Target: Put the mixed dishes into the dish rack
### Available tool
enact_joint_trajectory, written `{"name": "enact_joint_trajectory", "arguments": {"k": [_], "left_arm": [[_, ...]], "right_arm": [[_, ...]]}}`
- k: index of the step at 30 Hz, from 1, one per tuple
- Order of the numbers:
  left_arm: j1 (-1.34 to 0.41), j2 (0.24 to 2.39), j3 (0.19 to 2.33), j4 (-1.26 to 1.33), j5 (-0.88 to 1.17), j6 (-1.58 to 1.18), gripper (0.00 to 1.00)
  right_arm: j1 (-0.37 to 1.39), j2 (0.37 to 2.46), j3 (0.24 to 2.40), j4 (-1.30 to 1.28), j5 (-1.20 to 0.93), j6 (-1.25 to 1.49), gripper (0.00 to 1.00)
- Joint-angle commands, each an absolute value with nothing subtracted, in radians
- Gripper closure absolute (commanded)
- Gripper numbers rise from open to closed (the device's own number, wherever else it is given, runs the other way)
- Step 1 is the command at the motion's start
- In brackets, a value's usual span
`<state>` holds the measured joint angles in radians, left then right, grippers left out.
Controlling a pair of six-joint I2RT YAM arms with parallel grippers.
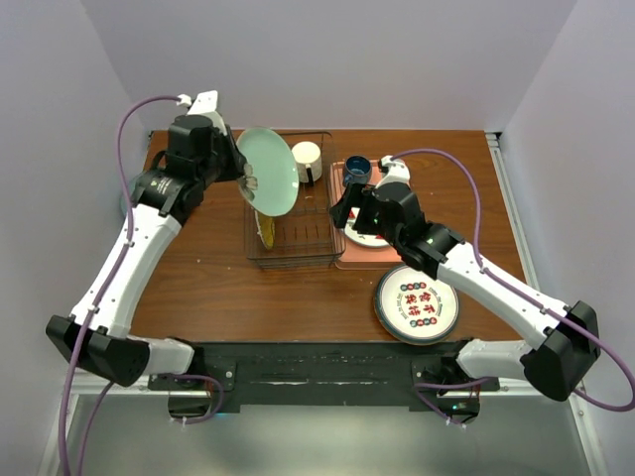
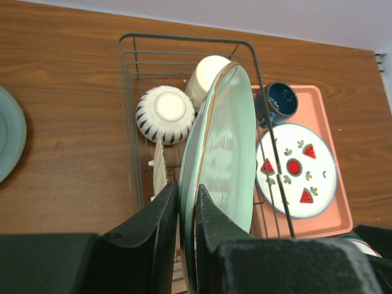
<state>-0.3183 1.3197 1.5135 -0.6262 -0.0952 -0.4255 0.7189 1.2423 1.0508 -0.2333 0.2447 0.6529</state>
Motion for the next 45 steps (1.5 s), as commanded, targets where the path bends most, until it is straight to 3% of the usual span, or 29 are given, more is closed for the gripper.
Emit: {"name": "enact_joint_trajectory", "arguments": {"k": [1,8,20,45], "left_arm": [[-0.377,1.328,1.635,-0.508,-0.271,-0.390,1.00],[-0.523,1.434,1.698,-0.566,-0.581,-0.357,1.00],[-0.661,1.548,1.755,-0.667,-0.896,-0.301,1.00],[-0.678,1.621,1.577,-0.650,-0.882,-0.410,1.00]], "right_arm": [[0.719,1.235,1.098,-0.236,0.291,0.640,0.11],[0.718,1.262,1.104,-0.247,0.296,0.641,0.11],[0.710,1.296,1.109,-0.249,0.282,0.655,0.11],[0.701,1.301,1.078,-0.244,0.258,0.666,0.12]]}}
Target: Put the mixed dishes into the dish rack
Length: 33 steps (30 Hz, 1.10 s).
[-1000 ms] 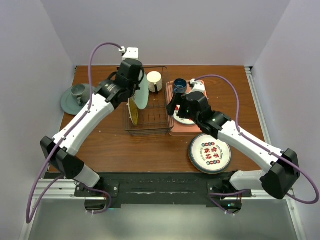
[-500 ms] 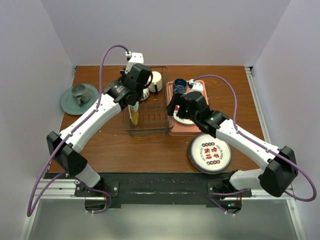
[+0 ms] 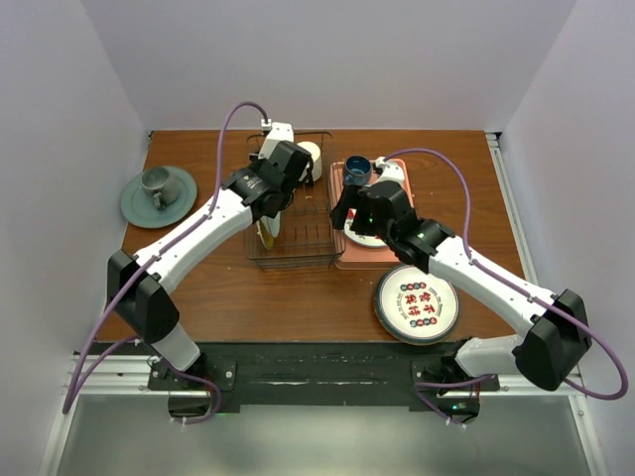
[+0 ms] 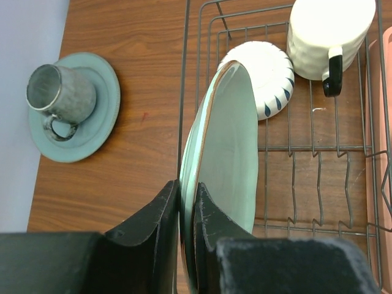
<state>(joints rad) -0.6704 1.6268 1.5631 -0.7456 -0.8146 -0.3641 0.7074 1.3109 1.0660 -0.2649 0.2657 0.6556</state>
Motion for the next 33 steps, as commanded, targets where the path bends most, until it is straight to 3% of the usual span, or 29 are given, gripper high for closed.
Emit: {"name": "enact_joint_trajectory", "arguments": {"k": [1,16,26,33], "left_arm": [[-0.681,1.632,1.580,-0.653,-0.888,-0.417,1.00],[-0.713,1.701,1.577,-0.727,-0.914,-0.528,1.00],[-0.715,1.651,1.500,-0.700,-0.896,-0.537,0.59],[-0.715,1.618,1.493,-0.698,-0.900,-0.537,0.44]], "right_arm": [[0.700,1.302,1.077,-0.241,0.258,0.667,0.11],[0.689,1.310,1.065,-0.236,0.239,0.669,0.12],[0.683,1.308,1.052,-0.230,0.226,0.675,0.11],[0.681,1.299,1.046,-0.229,0.216,0.681,0.12]]}}
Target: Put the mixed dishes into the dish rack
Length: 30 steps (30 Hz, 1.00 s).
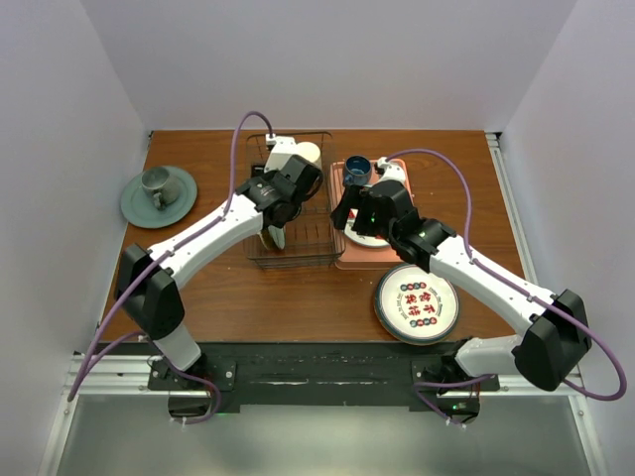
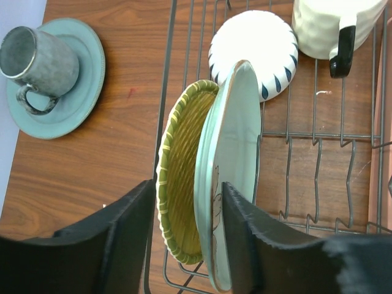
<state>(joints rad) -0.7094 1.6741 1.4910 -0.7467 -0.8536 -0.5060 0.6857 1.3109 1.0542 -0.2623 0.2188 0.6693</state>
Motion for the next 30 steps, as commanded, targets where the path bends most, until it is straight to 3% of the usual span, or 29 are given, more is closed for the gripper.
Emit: {"name": "enact_joint_trajectory", "arguments": {"k": [1,6,12,21,30], "left_arm": [[-0.715,1.611,1.496,-0.703,-0.899,-0.535,0.44],[-0.715,1.562,1.522,-0.706,-0.877,-0.515,0.38],[-0.715,1.442,1.493,-0.647,-0.747,-0.445,0.31],[-0.718,1.327,1.338,-0.444,-0.193,-0.350,0.22],[-0.837,1.342,1.223,-0.292,0.035,-0.426,0.20]], "right_arm": [[0.681,1.296,1.045,-0.229,0.213,0.681,0.12],[0.680,1.285,1.046,-0.235,0.204,0.683,0.11],[0.678,1.250,1.029,-0.258,0.232,0.669,0.01],[0.657,1.111,0.856,-0.388,0.538,0.734,0.01],[0.575,0.953,0.733,-0.543,0.601,0.805,0.02]]}}
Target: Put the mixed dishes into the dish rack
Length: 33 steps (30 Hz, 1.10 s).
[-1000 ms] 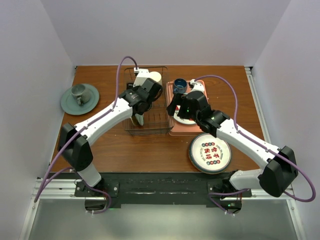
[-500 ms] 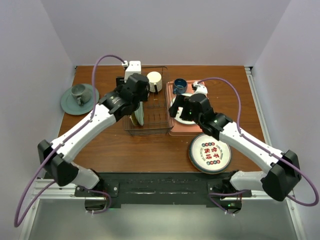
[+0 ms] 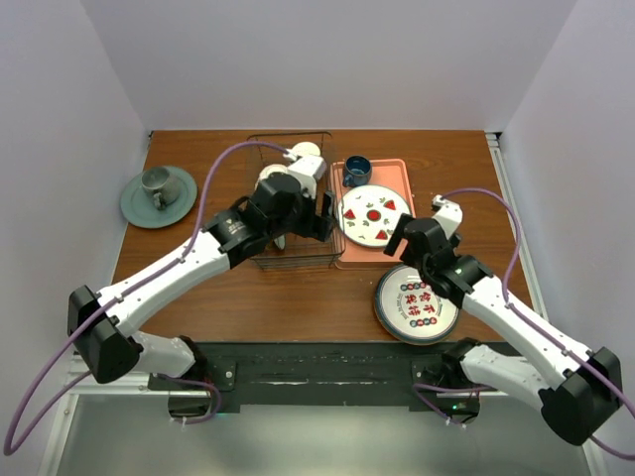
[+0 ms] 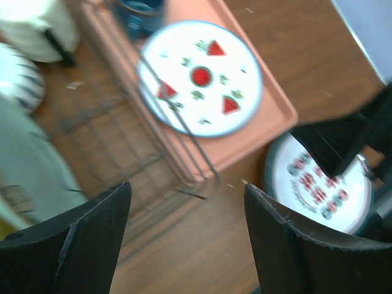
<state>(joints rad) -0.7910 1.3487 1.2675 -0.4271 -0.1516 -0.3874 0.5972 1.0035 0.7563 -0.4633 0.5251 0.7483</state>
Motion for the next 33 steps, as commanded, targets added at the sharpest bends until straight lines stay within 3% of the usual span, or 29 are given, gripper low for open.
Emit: {"name": "enact_joint_trajectory", "arguments": {"k": [1,6,14,20,33], "left_arm": [[-0.847,1.341,1.209,-0.247,0.061,-0.451,0.20],[-0.913,1.351,1.108,-0.105,0.176,-0.535,0.20],[-1.014,1.491,1.104,-0.017,0.176,-0.658,0.26],[-1.112,1.655,1.198,-0.026,0.124,-0.670,0.27],[-1.129,1.865,1.235,-0.089,-0.049,-0.744,0.30]], "right_arm": [[0.572,0.943,0.730,-0.557,0.600,0.813,0.03],[0.561,0.901,0.710,-0.615,0.607,0.850,0.04],[0.554,0.802,0.819,-0.692,0.623,0.815,0.04],[0.554,0.720,0.868,-0.753,0.641,0.818,0.04],[0.555,0.583,1.000,-0.867,0.703,0.782,0.04]]}}
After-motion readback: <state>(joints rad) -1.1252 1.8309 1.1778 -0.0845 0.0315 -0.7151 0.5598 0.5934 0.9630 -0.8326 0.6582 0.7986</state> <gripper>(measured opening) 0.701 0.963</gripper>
